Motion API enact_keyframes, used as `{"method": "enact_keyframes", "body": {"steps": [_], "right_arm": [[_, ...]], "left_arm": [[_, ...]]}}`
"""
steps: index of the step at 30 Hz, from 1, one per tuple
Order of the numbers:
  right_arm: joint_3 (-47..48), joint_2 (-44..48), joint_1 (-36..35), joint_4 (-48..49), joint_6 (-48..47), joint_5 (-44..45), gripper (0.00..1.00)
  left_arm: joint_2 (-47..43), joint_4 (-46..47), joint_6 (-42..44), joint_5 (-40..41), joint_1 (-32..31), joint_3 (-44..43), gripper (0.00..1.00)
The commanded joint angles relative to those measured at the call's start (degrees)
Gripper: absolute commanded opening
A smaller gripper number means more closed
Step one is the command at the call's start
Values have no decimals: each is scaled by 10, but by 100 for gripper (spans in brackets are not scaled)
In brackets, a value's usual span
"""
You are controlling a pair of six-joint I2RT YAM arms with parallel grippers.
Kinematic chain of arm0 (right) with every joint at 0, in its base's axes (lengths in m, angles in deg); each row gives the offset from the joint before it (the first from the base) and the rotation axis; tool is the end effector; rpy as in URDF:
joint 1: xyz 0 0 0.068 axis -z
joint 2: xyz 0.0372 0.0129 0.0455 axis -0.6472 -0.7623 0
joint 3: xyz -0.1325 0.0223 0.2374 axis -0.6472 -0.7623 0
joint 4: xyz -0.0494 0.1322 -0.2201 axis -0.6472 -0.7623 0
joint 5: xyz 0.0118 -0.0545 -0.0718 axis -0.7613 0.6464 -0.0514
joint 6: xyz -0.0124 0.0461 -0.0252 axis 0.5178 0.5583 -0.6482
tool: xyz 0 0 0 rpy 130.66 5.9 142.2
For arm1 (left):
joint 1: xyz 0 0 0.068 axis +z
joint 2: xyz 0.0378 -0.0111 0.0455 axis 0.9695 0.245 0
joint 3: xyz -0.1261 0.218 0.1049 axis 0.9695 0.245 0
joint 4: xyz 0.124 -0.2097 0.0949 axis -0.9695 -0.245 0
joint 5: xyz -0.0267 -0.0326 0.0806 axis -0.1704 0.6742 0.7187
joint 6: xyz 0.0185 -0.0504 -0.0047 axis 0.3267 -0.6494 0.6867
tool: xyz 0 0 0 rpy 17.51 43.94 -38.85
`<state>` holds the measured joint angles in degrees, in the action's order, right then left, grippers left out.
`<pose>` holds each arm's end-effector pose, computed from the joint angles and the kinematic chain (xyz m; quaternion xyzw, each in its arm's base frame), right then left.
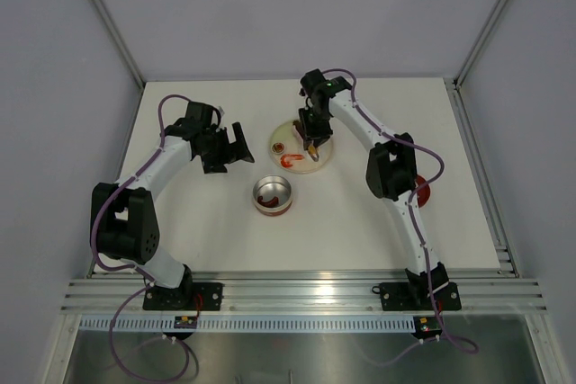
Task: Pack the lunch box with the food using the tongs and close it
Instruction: Pick up the fake food from the plate, then place the fake food in the packing box.
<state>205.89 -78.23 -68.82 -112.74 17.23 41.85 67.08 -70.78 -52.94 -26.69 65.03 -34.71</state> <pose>0.4476 0.2484 0.2078 -0.1402 0.9757 0.1172 0.1211 0.3181 -0.0715 0.2399 -0.0933 0.9488 -0.2248 0.2015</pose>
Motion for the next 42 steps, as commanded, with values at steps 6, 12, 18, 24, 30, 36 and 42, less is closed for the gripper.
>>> {"method": "enact_keyframes", "body": {"steps": [6, 12, 18, 24, 30, 36, 42], "right_arm": [[-55, 133, -6, 39, 0, 3, 0], [-131, 200, -15, 57, -1, -1, 0], [-302, 319, -68, 91, 6, 7, 0], [-451, 424, -154, 131, 44, -5, 0], [-481, 439, -217, 122, 63, 0, 0], [-475, 418, -227, 126, 60, -4, 0], [-469, 398, -230, 135, 60, -8, 9]], "left_arm": [[-8, 11, 5, -2, 3, 5, 99], [-11, 9, 5, 1, 3, 1, 99], [-18, 4, -2, 4, 4, -2, 99], [-16, -12, -1, 15, 15, -17, 99], [-16, -25, -1, 18, 27, -39, 99], [-28, -26, 0, 15, 36, -40, 99], [-35, -27, 1, 17, 37, -34, 99]]}}
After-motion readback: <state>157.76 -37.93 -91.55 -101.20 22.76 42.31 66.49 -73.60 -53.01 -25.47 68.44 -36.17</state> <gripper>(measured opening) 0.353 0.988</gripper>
